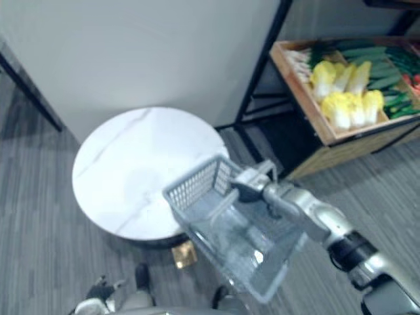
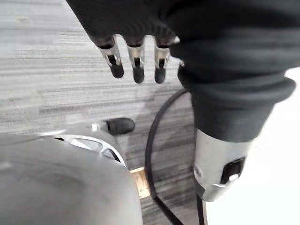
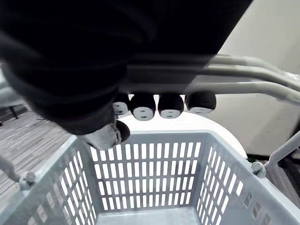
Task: Pick vegetable in the basket
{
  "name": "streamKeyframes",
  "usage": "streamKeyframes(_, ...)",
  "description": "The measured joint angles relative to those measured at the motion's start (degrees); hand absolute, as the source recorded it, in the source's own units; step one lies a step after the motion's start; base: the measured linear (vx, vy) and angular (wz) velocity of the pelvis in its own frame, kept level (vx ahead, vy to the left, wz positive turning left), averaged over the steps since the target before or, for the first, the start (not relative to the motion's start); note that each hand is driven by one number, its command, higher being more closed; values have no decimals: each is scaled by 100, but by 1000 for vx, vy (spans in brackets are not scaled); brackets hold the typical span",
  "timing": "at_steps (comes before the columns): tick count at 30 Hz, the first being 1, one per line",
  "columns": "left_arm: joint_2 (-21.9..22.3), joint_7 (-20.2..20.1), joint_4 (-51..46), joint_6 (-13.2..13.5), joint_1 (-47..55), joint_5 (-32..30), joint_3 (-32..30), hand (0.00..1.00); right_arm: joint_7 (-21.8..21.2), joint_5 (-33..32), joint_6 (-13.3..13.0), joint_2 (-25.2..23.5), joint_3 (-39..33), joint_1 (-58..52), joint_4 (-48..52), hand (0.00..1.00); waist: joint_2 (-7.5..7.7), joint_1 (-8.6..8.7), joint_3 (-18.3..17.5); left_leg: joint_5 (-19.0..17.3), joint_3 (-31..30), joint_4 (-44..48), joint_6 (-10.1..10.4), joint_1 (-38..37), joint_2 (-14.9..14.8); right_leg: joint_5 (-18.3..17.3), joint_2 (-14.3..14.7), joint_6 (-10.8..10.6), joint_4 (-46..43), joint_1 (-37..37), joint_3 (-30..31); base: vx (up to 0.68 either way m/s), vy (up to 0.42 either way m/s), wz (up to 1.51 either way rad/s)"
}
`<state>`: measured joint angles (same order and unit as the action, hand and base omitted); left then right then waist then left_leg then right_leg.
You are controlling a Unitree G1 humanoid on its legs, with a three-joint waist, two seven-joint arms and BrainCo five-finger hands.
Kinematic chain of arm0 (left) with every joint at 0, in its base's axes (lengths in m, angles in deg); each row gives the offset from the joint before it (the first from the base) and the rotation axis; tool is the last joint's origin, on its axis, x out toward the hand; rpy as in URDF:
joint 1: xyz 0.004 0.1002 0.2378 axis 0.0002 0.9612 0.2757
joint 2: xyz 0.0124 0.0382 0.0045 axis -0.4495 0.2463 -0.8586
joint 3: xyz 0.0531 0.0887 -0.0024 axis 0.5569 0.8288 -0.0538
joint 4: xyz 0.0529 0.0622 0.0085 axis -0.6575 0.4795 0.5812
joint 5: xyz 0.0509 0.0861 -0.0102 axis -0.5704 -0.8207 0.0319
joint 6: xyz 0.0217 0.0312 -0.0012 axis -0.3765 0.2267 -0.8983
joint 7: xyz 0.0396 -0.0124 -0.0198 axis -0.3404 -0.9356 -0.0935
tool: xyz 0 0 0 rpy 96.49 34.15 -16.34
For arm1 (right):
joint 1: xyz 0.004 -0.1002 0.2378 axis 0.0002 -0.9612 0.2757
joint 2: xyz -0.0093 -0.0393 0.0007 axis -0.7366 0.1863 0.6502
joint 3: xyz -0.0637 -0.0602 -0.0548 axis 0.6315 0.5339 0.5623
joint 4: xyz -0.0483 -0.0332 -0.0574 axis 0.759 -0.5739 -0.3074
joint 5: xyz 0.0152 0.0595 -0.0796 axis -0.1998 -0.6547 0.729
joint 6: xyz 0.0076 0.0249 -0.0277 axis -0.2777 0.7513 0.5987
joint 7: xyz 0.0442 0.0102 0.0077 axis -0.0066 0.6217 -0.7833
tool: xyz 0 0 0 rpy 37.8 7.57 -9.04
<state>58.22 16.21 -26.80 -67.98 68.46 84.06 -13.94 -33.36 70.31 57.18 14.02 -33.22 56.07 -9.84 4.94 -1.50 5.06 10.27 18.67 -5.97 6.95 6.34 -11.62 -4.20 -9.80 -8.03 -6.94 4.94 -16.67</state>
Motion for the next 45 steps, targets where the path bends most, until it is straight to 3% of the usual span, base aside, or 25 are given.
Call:
streamKeyframes(2,8,-42,4,1,37,-36,88,0,56,73,14,15,-440,-452,-132,100,-67,24,-48,-42,152,0,-8,-95,23,51,-19,-7,39,-2,148,15,26,-38)
streamKeyframes(6,31,-103,160,15,123,-218,225,0,318,286,65,-17,-1326,-1534,-520,100,-227,250,-261,-113,324,0,-13,-197,59,88,-46,-41,101,-15,317,36,18,-19)
streamKeyframes(11,101,-134,222,23,173,-281,326,0,463,691,115,-422,-1753,-2481,-1428,100,-410,359,-402,-157,465,-1,28,-356,43,88,-26,-40,93,-50,462,48,-5,-17)
streamKeyframes(12,112,-138,228,40,201,-318,374,0,499,805,127,-561,-1753,-2533,-1680,100,-456,445,-430,-158,480,-1,29,-362,40,88,-26,-40,94,-40,479,16,0,-6)
streamKeyframes(15,135,-148,233,51,301,-440,476,0,573,945,155,-747,-1914,-2638,-2069,100,-493,451,-462,-200,651,-1,41,-487,34,95,-14,-52,95,-29,644,3,10,-26)
streamKeyframes(18,202,-145,296,50,412,-489,516,0,730,1108,268,-1016,-2306,-2809,-2309,100,-636,540,-554,-250,720,-2,66,-572,39,88,-16,-50,142,-94,708,6,10,-13)
streamKeyframes(32,207,-117,339,44,428,-497,607,0,827,1126,619,-1598,-3173,-3063,-2567,100,-736,626,-543,-307,649,49,46,-574,51,98,-30,-32,236,-222,655,34,7,3)
streamKeyframes(35,213,-85,336,40,424,-496,511,0,861,1125,662,-1622,-3260,-2919,-2588,100,-731,615,-337,-762,714,1169,63,-436,-175,22,-23,-5,153,-311,920,47,-17,-44)
streamKeyframes(38,257,-55,330,42,501,-490,391,0,1026,1122,757,-1603,-3361,-2731,-2583,100,-747,611,-279,-873,-65,2082,108,-250,-209,31,-31,-10,77,-240,1444,6,-47,-84)
streamKeyframes(40,426,-5,315,52,593,-488,198,0,1032,1117,835,-1607,-3488,-2567,-2603,100,-843,570,-270,-1403,-881,2142,338,-376,24,70,89,-33,62,-87,1924,-23,72,-121)
streamKeyframes(42,486,17,308,53,650,-466,187,0,1054,1018,896,-1627,-3544,-2426,-2613,100,-962,582,-216,-2213,-1532,1764,219,-681,252,161,371,-57,60,100,2474,-8,150,-132)
streamKeyframes(43,482,12,305,52,618,-460,200,0,1054,998,912,-1649,-3549,-2421,-2615,100,-932,580,-195,-2326,-1562,1650,219,-751,275,197,409,-79,52,154,2583,10,157,-97)
streamKeyframes(45,301,-12,206,66,509,-442,232,0,1055,864,939,-1791,-3650,-2559,-2399,100,-694,649,-100,-2321,-1236,1599,48,-774,495,451,269,-138,221,244,2971,4,178,-74)
